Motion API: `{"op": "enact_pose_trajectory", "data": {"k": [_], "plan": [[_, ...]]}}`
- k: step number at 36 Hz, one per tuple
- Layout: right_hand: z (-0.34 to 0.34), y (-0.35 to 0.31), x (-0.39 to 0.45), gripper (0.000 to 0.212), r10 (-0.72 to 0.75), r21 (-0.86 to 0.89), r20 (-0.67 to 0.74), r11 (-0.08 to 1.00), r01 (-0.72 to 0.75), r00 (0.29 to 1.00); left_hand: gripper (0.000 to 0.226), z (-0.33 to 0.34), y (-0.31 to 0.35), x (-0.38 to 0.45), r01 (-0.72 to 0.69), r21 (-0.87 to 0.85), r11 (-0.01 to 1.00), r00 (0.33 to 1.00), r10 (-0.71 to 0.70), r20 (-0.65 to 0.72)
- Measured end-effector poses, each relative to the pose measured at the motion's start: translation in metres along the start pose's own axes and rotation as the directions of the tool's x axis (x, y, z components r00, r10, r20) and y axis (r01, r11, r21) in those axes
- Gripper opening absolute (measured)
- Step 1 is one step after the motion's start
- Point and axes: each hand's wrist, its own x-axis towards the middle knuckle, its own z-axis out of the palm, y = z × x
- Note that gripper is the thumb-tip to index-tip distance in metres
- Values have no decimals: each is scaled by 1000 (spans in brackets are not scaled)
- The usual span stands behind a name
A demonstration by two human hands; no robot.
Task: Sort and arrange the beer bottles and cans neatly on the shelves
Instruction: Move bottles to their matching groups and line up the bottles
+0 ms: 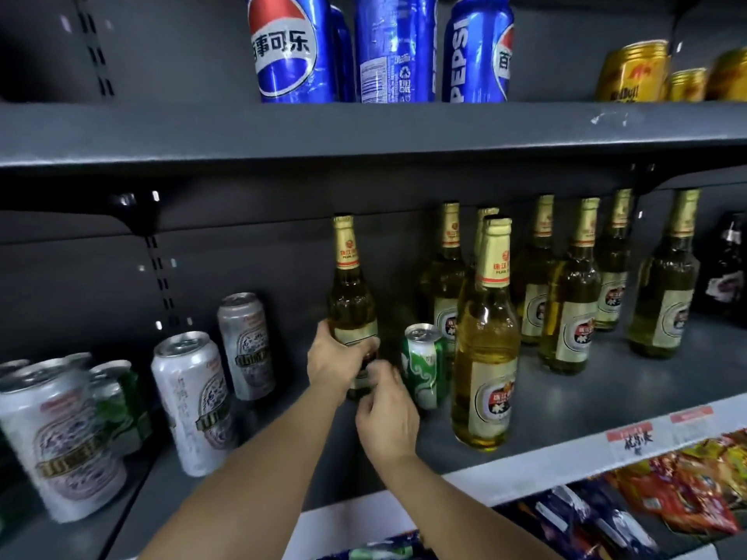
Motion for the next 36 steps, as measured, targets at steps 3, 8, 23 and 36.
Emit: {"op": "enact_pose_trajectory", "data": {"k": [3, 8, 23, 36], "plan": [[4, 6, 8, 11, 71, -30, 108, 997, -68, 992, 57, 13, 0, 15, 27, -21, 999, 999, -26, 32], [9, 8, 12, 17, 143, -84, 241, 988, -126, 960, 60, 34, 4, 35, 17, 12, 1000, 997, -17, 81], [17, 13, 15, 16, 147, -84, 286, 988, -128, 947, 86, 39, 4, 38, -30, -23, 999, 999, 31, 34], [2, 15, 6, 61, 58, -500, 416, 848, 175, 907, 82, 56, 25, -16, -210, 86, 974, 825, 129, 550]]}}
